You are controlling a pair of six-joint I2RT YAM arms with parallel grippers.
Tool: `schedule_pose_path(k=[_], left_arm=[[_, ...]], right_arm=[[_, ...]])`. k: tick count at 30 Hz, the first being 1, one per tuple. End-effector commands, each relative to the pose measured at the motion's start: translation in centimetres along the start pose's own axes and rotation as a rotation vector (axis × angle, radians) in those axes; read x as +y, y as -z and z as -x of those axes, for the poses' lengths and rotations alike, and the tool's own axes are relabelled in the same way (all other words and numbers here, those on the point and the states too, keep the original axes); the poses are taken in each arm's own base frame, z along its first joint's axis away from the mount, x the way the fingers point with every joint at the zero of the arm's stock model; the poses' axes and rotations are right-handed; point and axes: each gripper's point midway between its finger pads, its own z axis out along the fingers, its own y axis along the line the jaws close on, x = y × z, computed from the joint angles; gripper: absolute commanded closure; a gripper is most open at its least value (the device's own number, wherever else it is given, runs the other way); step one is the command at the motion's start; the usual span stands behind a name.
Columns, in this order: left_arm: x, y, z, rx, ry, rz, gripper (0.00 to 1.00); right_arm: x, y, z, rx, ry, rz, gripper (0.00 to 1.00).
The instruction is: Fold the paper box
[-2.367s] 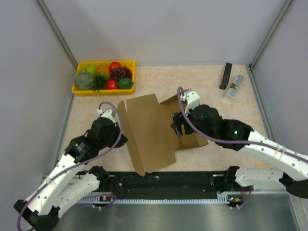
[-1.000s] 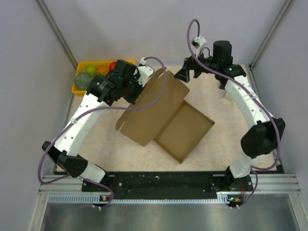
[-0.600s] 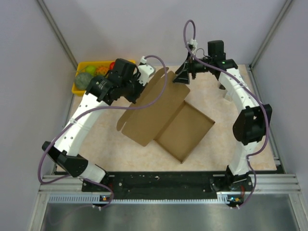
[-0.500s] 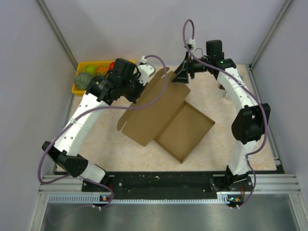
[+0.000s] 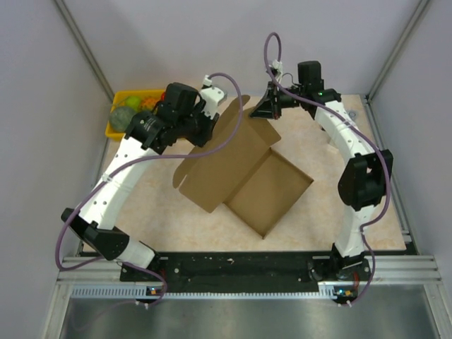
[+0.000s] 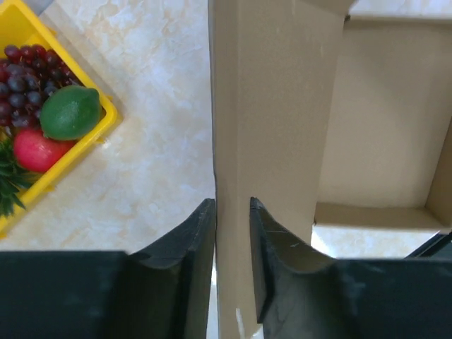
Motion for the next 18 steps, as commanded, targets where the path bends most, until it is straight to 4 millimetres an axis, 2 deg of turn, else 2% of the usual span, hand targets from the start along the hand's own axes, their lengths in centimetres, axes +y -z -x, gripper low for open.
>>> schedule_pose_path(k=[1, 2, 3, 4, 5, 6, 7, 8, 9, 11, 12, 15, 18], left_arm=[[2.5, 3.3, 3.8, -0.217, 0.176, 0.103, 0.6], [3.0, 3.9, 3.7, -0.245, 0.209, 0.111, 0.57], [3.9, 5.0, 2.5, -0.266, 0.273, 0.123, 0.5], [4.5, 5.8, 2.7, -0.32, 0.341, 0.141, 0.27], [5.1, 6.4, 2.1, -0.341, 0.377, 0.165, 0.16], [5.7, 7.4, 0.3, -0.36, 0.446, 0.203, 0.08], [6.0, 7.7, -0.6, -0.375, 0.472, 0.227, 0.03], [6.0, 8.0, -0.9, -0.406, 0.488, 0.23, 0.02], [5.4, 7.7, -2.9, -0.391, 0.526, 0.228, 0.02], [4.6, 7.0, -5.1, -0.357, 0.561, 0.214, 0.04], [3.9, 6.2, -7.2, -0.322, 0.601, 0.207, 0.04], [2.6, 5.2, -10.9, -0.292, 0.671, 0.189, 0.05], [1.1, 3.7, -12.3, -0.302, 0.714, 0.107, 0.02]], right_arm=[[0.2, 0.0, 1.6, -0.06, 0.132, -0.01, 1.0], [0.0, -0.1, 1.0, -0.063, 0.128, -0.011, 1.0], [-0.2, 0.3, 0.9, -0.077, 0.102, -0.019, 1.0], [-0.1, 0.6, 1.9, -0.11, 0.156, -0.02, 1.0], [-0.4, 0.7, 1.1, -0.113, 0.114, -0.026, 1.0], [-0.7, 1.1, 1.1, -0.128, 0.119, -0.041, 1.0], [-1.0, 1.4, 1.3, -0.143, 0.133, -0.054, 1.0], [-1.0, 1.5, 1.4, -0.165, 0.123, -0.059, 1.0], [-1.1, 1.7, 1.4, -0.175, 0.122, -0.067, 1.0], [-1.1, 1.9, 2.0, -0.206, 0.14, -0.085, 1.0], [-1.1, 2.1, 2.0, -0.216, 0.141, -0.094, 1.0], [-1.4, 2.9, 2.5, -0.25, 0.16, -0.152, 1.0], [-1.6, 3.3, 2.8, -0.268, 0.173, -0.197, 1.0]])
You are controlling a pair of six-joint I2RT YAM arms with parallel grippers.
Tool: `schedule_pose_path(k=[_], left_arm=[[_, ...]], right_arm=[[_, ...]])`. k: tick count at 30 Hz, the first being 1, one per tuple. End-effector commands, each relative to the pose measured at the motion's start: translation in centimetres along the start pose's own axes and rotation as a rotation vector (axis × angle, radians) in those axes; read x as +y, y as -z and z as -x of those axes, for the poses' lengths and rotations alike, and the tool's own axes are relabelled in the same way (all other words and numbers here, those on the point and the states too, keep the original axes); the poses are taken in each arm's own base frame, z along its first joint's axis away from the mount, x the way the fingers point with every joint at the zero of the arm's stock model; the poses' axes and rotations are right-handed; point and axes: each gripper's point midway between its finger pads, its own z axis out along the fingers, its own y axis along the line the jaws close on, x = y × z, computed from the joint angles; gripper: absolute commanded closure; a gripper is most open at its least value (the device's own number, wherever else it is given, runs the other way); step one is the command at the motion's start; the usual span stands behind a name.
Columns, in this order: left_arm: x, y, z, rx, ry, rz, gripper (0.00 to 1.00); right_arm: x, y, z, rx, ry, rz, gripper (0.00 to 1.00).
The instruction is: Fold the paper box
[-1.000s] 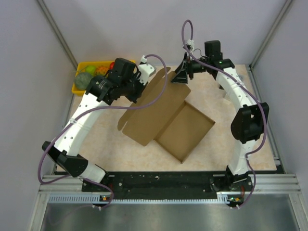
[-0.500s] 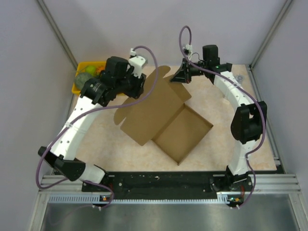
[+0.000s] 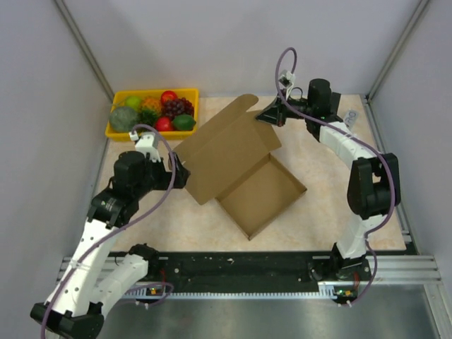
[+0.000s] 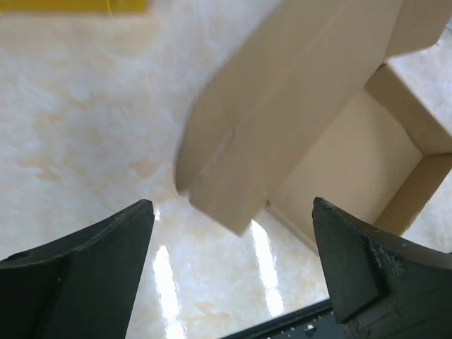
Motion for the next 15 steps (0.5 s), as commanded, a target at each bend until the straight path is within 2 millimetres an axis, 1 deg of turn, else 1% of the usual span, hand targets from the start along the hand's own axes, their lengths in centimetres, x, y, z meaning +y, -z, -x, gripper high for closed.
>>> schedule_pose_path(k=[1, 2, 3, 5, 6, 8, 11, 12, 13, 14, 15], left_arm=[[-1.0, -1.8, -2.4, 0.012, 0.139, -0.086, 0.02], [-1.2, -2.1, -2.7, 0.027, 0.148, -0.101, 0.02], [-0.9, -3.0, -3.1, 0.056, 0.166, -0.088, 0.02], [-0.7, -3.6, -3.5, 0.096, 0.177, -0.078, 0.02], [0.0, -3.9, -3.2, 0.097, 0.182, -0.047, 0.03], [0.2, -4.3, -2.5, 0.054, 0.16, -0.054, 0.05], [2.2, -5.3, -2.5, 0.059, 0.145, -0.001, 0.14], [2.4, -5.6, -2.6, 0.065, 0.127, -0.004, 0.14], [2.6, -5.9, -2.7, 0.076, 0.122, -0.011, 0.11], [3.5, -6.6, -2.5, 0.078, 0.131, -0.008, 0.09], [3.4, -6.9, -2.4, 0.084, 0.114, -0.047, 0.07]], right_arm=[[1.6, 1.4, 6.1, -0.137, 0.193, -0.056, 1.0], [1.5, 1.5, 6.2, -0.14, 0.194, -0.06, 1.0], [1.4, 1.6, 6.3, -0.142, 0.195, -0.061, 1.0], [1.5, 1.6, 6.4, -0.142, 0.19, -0.059, 1.0], [1.5, 1.8, 6.5, -0.144, 0.191, -0.06, 1.0], [1.7, 1.9, 6.7, -0.143, 0.196, -0.056, 1.0], [1.8, 2.0, 6.6, -0.135, 0.203, -0.055, 1.0], [1.8, 2.0, 6.6, -0.131, 0.205, -0.052, 1.0], [1.9, 2.0, 6.5, -0.129, 0.204, -0.046, 1.0], [1.9, 2.0, 6.5, -0.128, 0.202, -0.04, 1.0], [1.8, 2.1, 6.4, -0.125, 0.201, -0.035, 1.0]])
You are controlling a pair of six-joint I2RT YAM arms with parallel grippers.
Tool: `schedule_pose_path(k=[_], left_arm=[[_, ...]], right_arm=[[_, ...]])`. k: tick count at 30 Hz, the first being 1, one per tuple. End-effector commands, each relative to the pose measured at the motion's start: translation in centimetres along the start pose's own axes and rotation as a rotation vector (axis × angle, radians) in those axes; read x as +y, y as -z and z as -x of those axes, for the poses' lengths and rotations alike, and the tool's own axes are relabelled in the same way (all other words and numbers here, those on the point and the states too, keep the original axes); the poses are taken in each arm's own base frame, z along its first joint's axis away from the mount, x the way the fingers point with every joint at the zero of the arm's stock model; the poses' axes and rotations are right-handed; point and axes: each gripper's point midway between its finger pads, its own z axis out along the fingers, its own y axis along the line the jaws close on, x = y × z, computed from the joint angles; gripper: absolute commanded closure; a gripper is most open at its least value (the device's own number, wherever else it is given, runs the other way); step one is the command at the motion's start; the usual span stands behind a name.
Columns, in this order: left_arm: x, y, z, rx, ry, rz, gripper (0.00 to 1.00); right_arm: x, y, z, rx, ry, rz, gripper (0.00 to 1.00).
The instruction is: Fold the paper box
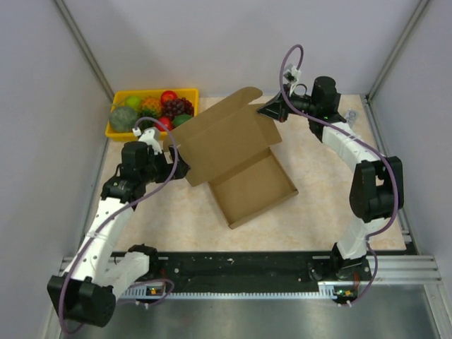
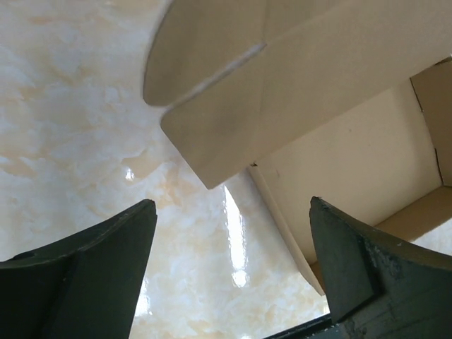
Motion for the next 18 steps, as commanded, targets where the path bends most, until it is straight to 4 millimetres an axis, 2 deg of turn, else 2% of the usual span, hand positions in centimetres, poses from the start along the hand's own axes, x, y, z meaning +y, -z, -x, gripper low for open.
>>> schedule_pose_path(k=[1, 2, 6, 10, 15, 18], left_arm=[[-0.7, -1.6, 2.3, -0.033, -0.052, -0.15, 0.02], [-0.1, -2.3, 2.8, -0.046, -0.048, -0.17, 0.02], [-1.2, -3.0, 3.7, -0.052, -0.127, -0.285, 0.02], [-2.0, -3.5, 5.0, -0.102, -0.167, -0.341, 0.11], [-2.5, -4.6, 5.4, -0.078, -0.187, -0.395, 0.45], [-2.7, -4.3, 5.3, -0.052, -0.196, -0.398, 0.57]], right_arm=[[1.2, 1.2, 3.4, -0.046, 0.107, 0.023, 1.0], [1.2, 1.2, 3.4, -0.047, 0.108, 0.026, 1.0], [1.2, 1.3, 3.3, -0.043, 0.103, 0.04, 1.0], [0.9, 1.2, 3.2, -0.04, 0.102, 0.046, 1.0], [0.9, 1.1, 3.0, -0.036, 0.093, 0.053, 1.0], [0.6, 1.3, 2.8, -0.032, 0.086, 0.046, 1.0]])
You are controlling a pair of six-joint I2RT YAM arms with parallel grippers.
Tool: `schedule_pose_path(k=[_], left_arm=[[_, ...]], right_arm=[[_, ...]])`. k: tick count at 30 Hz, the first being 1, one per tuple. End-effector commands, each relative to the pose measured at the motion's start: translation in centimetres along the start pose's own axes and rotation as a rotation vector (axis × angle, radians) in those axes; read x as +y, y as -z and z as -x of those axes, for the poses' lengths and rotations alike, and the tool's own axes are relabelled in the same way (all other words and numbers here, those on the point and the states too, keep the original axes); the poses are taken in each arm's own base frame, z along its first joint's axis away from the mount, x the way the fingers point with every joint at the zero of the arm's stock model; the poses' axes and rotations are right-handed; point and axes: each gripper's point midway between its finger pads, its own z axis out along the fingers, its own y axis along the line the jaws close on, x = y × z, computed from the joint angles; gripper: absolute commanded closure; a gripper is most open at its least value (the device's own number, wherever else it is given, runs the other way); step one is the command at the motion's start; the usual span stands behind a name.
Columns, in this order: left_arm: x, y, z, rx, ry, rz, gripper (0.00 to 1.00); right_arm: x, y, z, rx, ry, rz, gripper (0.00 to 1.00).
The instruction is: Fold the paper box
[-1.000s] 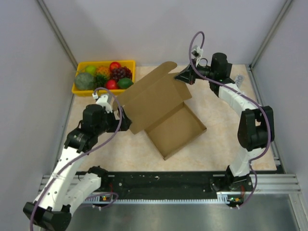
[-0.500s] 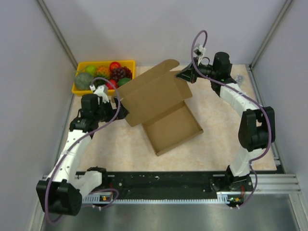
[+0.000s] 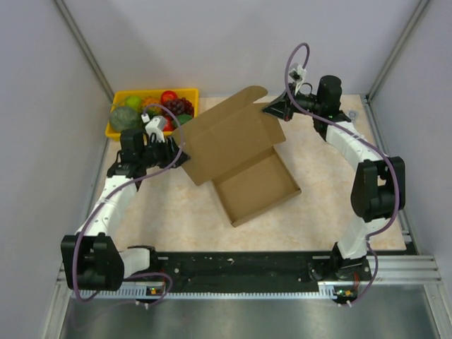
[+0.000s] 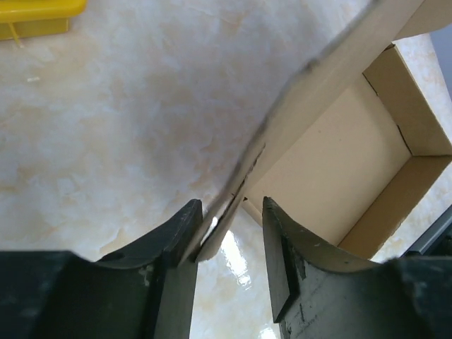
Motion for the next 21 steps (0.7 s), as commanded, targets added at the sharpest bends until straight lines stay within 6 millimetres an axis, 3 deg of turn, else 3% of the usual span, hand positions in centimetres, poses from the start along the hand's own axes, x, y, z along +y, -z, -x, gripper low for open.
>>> schedule_pose_path(k=[1, 3, 8, 10, 14, 17, 21], left_arm=[[-2.1, 0.4, 2.7, -0.047, -0.104, -0.09, 0.58], [-2.1, 0.5, 2.9, -0.055, -0.106, -0.086, 0.6], [-2.1, 0.6, 4.6, -0.145, -0.105, -0.048, 0.89], [-1.8, 0.8, 5.7, -0.194, -0.142, 0.005, 1.0], [-3.0, 1.4, 8.2, -0.245, -0.314, 0.016, 1.0], [-4.5, 0.7, 8.4, -0.217, -0.436, -0.075, 1.0], [-4.6, -0.2, 8.7, -0.18, -0.544, -0.11, 1.0]], right_arm=[[1.1, 0.3, 2.8, -0.033, 0.091, 0.04, 1.0], [1.2, 0.3, 2.7, -0.027, 0.085, 0.039, 1.0], [1.0, 1.0, 2.7, -0.023, 0.079, -0.065, 1.0], [0.7, 1.1, 1.5, 0.012, 0.046, -0.132, 1.0], [0.8, 1.8, -0.3, 0.105, 0.036, -0.234, 1.0], [1.7, 2.5, -1.3, 0.165, -0.014, -0.235, 0.97], [3.7, 3.3, -2.8, 0.218, -0.032, -0.201, 0.91]])
